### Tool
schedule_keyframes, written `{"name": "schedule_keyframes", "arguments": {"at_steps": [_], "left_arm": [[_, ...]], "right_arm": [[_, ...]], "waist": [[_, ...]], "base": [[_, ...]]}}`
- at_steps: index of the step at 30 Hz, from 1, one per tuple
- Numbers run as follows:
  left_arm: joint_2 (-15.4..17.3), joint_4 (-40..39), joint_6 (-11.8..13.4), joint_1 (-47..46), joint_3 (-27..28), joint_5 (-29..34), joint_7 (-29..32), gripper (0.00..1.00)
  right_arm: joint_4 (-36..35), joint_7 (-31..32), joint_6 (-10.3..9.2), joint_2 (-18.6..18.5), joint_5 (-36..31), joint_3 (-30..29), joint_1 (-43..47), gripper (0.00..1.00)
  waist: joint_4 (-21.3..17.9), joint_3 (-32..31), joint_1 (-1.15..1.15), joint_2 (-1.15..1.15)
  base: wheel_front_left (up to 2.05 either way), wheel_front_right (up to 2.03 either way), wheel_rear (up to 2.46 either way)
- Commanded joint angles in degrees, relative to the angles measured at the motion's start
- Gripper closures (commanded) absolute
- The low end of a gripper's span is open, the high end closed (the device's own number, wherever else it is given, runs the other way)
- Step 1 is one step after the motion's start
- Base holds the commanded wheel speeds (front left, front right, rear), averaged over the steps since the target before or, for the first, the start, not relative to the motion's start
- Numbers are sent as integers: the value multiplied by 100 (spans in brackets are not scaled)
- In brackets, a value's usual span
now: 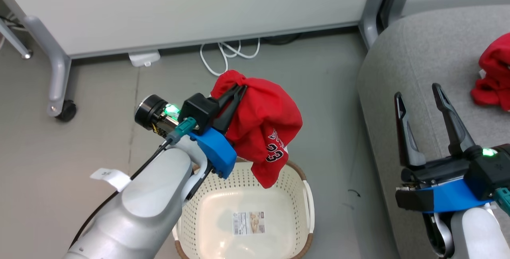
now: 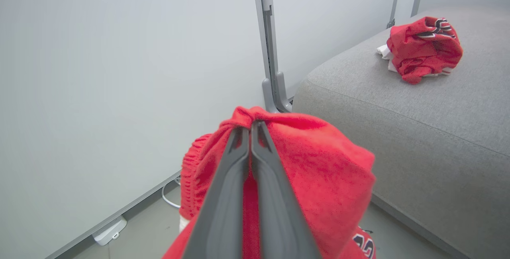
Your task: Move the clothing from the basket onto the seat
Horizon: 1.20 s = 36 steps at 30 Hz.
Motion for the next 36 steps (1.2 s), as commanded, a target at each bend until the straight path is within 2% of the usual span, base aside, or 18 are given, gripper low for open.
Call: {"name": "schedule_keyframes", "arguments": {"at_steps": [1,6,14,28,36], "left_arm": [[29,-175,-2,101,191,24,-27,100],[1,-608,-45,235,602,77,-26,100],[-55,-1218,-106,243,967,200,-26,100],[-78,-1698,-146,186,988,300,-22,100],[-84,-1744,-146,157,959,292,-21,100]], "right_arm": [[6,-18,3,-22,40,-7,124,0],[9,-18,3,-16,59,9,245,0],[8,-18,3,10,92,60,364,0],[-30,-18,3,33,125,97,403,0],[-26,-18,3,-70,107,396,198,0]], "waist": [[14,-213,2,0],[11,-412,2,0],[-18,-593,2,0],[-25,-639,2,0],[2,-619,2,0]], "base": [[0,0,0],[0,0,0],[0,0,0],[0,0,0],[0,0,0]]}}
